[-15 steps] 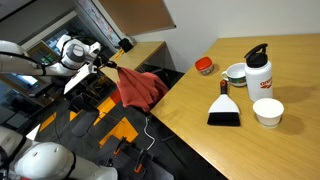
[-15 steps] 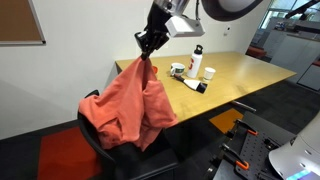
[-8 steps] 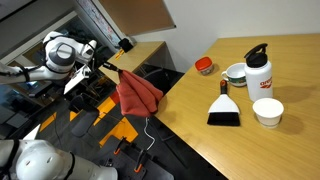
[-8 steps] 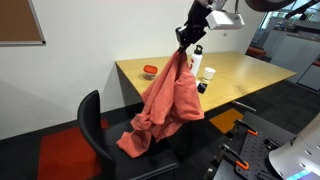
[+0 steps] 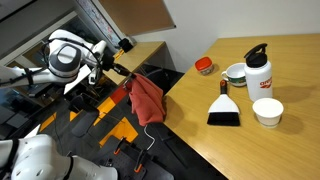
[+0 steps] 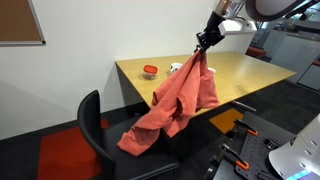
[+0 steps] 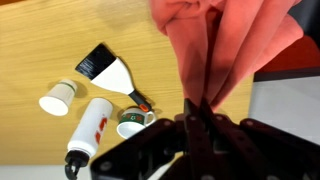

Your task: Put the orange cloth on the table

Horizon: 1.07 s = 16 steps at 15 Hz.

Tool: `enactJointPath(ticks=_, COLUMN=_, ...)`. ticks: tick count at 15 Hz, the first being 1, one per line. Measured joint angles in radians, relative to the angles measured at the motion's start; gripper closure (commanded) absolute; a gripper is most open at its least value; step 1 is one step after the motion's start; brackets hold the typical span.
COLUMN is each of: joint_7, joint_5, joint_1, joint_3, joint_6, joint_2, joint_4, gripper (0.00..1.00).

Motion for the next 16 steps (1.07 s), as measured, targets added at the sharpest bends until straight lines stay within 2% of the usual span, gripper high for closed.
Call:
enactJointPath(ticks=2, joint_7=0.004, joint_5=-0.048, joint_1=-0.059, joint_3=0.0, joint_6=0.007, joint_2=0.016, joint_4=0.006, gripper=0.98)
enactJointPath(ticks=3, joint_7=0.001, joint_5=-0.057, joint_1=-0.075, joint_3=-0.002, joint_6=0.016, joint_2=0.027, joint_4=0.01, gripper=0.93)
enactJointPath(ticks=8, joint_7=0.0, joint_5=-0.057, joint_1=-0.077, joint_3=0.0, joint_6=0.017, joint_2=0.041, joint_4=0.006, gripper=0.93)
enactJointPath(ticks=9, joint_7=0.0, joint_5=-0.057, joint_1=-0.077, joint_3=0.0, joint_6=0.017, joint_2=0.041, joint_4=0.006, gripper=0.98)
enactJointPath(ticks=10, joint_7=0.0, joint_5=-0.057, joint_1=-0.077, joint_3=0.0, joint_6=0.017, joint_2=0.041, joint_4=0.006, gripper=0.98)
enactJointPath(ticks=11, joint_7=0.02, joint_5=-0.068, joint_1=-0.083, joint_3=0.003, joint_6=0.017, joint_2=0.043, joint_4=0.006, gripper=0.98)
enactJointPath(ticks=13, joint_7=0.142, joint_5=-0.15, joint_1=-0.127, joint_3=0.019, joint_6=0.019, joint_2=0.058, joint_4=0.023, gripper=0.98)
enactJointPath(ticks=16, joint_7=0.273, joint_5=-0.238, joint_1=-0.195, joint_3=0.009, joint_6=0.019, joint_2=0.108, joint_4=0.106, gripper=0.98)
